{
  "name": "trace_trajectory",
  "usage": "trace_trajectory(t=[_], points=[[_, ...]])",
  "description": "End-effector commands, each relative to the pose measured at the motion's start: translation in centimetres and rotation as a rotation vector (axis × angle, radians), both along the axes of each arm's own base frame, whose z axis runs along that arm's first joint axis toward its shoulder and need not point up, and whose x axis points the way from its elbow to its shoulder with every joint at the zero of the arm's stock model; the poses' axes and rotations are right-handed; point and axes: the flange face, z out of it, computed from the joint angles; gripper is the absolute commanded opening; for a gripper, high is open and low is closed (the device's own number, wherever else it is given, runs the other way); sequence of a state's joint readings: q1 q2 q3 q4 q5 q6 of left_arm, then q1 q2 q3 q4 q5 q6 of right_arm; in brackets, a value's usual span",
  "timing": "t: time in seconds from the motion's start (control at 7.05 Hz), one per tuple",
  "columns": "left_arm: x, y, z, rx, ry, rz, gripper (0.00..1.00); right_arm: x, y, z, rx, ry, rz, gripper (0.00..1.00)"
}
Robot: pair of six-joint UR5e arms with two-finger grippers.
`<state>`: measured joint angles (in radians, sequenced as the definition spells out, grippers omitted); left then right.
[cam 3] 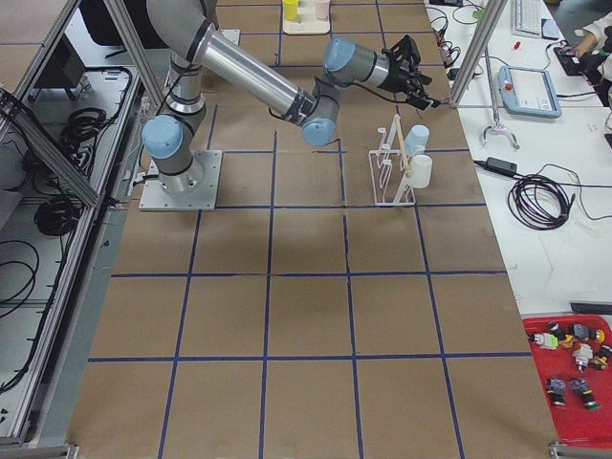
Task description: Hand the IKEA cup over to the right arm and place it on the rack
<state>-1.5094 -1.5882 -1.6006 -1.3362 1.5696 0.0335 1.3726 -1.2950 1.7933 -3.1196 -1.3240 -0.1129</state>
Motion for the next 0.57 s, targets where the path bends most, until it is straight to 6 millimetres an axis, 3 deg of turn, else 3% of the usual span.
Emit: trace_trajectory(t=[0.0,0.14,0.28,0.43], points=[[0.0,0.2,0.0,0.011,0.001,0.003,1.00,2.8,2.3,0.6,0.312,-0.046,0.046,1.00],[0.0,0.2,-0.1,0.015,0.002,0.003,1.00,4.6,3.4,-0.4,0.457,-0.065,0.075,1.00],[0.0,0.5,-0.1,0.030,0.004,0.004,1.00,6.2,4.5,-2.9,0.650,-0.086,0.099,1.00],[-0.1,1.0,-0.1,0.069,0.007,0.004,1.00,7.6,6.4,-3.7,0.813,-0.091,0.097,1.00]])
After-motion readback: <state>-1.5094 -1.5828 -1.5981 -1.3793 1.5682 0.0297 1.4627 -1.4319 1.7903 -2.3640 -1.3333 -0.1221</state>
